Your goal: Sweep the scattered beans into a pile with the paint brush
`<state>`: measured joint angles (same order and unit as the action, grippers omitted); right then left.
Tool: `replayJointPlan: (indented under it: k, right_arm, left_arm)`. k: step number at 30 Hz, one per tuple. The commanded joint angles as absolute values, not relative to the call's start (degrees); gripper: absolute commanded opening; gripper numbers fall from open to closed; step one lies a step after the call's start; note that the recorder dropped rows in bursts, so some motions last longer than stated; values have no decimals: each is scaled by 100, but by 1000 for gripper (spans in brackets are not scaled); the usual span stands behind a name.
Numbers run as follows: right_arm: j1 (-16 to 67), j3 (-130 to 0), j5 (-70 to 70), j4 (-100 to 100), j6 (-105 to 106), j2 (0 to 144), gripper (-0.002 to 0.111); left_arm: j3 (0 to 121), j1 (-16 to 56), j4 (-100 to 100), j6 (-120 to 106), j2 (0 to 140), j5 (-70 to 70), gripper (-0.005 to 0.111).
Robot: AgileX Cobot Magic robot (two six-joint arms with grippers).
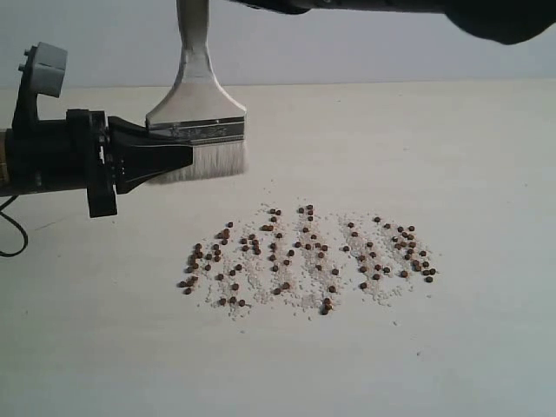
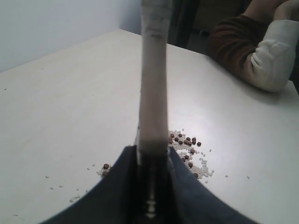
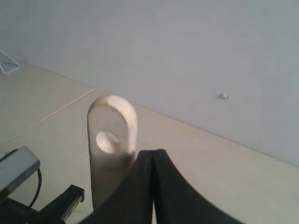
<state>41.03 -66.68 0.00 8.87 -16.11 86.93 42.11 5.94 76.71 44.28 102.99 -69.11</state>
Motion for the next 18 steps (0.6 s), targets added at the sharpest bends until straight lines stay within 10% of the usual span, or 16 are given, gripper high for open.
replayJointPlan:
  k: [1,18]
  right_arm:
    - [3793,-6723,347,951,-1475,8254,0]
    - [1871,-6723,3610,2355,-210,8005,0]
  left_arm:
    - [4218,624,7595,4510,10308,-6996,0]
    - [5177,598,8372,5744,10401,-6996,0]
